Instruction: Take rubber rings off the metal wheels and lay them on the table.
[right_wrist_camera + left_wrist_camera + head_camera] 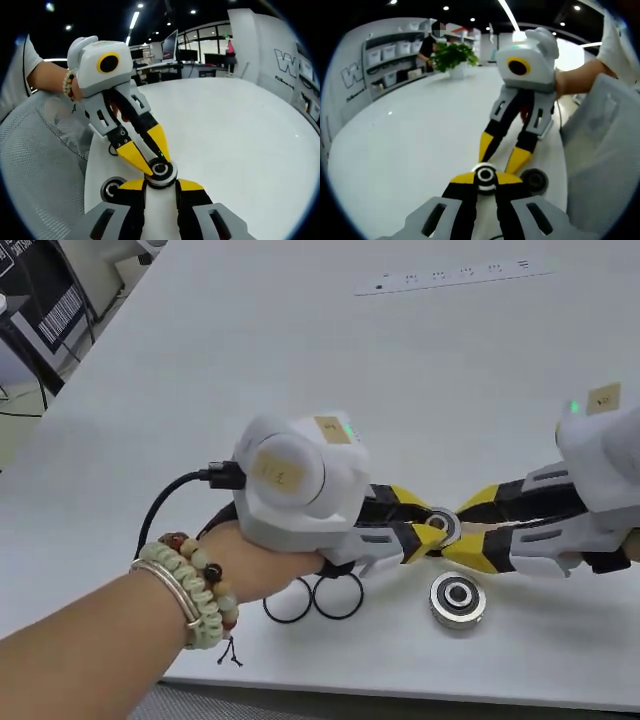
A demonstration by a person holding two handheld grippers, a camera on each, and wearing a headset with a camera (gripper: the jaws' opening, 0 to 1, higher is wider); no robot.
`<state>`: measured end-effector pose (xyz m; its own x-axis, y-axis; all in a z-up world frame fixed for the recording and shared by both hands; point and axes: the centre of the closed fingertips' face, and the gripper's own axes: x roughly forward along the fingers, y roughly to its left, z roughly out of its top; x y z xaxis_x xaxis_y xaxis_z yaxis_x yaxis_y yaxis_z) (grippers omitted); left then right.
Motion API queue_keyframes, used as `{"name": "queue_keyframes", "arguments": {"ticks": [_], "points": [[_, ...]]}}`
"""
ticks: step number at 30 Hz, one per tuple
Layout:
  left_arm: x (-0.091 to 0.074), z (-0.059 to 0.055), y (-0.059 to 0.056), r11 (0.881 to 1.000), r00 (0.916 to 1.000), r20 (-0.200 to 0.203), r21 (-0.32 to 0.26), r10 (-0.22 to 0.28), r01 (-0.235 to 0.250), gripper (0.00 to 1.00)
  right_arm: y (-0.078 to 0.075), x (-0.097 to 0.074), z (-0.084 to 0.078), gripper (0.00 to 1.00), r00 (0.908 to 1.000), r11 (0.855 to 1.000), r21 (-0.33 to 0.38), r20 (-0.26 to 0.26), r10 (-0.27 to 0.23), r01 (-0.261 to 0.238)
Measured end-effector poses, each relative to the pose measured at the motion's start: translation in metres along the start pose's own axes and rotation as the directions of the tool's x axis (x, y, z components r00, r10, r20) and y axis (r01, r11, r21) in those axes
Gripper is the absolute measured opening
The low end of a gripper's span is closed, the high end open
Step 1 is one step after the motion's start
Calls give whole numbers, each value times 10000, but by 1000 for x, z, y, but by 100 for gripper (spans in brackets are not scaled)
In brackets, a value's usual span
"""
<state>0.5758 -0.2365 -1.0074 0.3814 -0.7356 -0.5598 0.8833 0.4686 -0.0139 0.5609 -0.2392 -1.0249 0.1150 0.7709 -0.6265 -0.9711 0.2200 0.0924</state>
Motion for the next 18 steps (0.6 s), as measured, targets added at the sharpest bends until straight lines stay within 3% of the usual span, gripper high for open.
{"name": "queue_keyframes", "arguments": {"ticks": [1, 6, 15, 17, 18], "points": [[0, 0, 0, 10000, 10000, -2, 4, 1, -1, 14, -1, -1, 0, 18, 10000, 9997, -243, -18, -19, 19], [0, 0, 0, 10000, 10000, -5, -8, 11, -11, 14, -1, -3, -1, 13, 10000, 10000, 21, 1, 43, -43], [0, 0, 0, 9999, 10000, 3, -114, 24, -24, 14, -2, -3, -1, 10, 9986, 9944, -1040, -467, -259, 209], [0, 0, -1, 9999, 10000, 7, -103, -8, 8, 14, -11, -6, -5, 1, 9943, 9837, -1703, -797, -714, 570], [0, 0, -1, 10000, 10000, 13, -94, -3, 3, 14, -6, -4, -4, 1, 9967, 9882, -1492, -668, -461, 357]]}}
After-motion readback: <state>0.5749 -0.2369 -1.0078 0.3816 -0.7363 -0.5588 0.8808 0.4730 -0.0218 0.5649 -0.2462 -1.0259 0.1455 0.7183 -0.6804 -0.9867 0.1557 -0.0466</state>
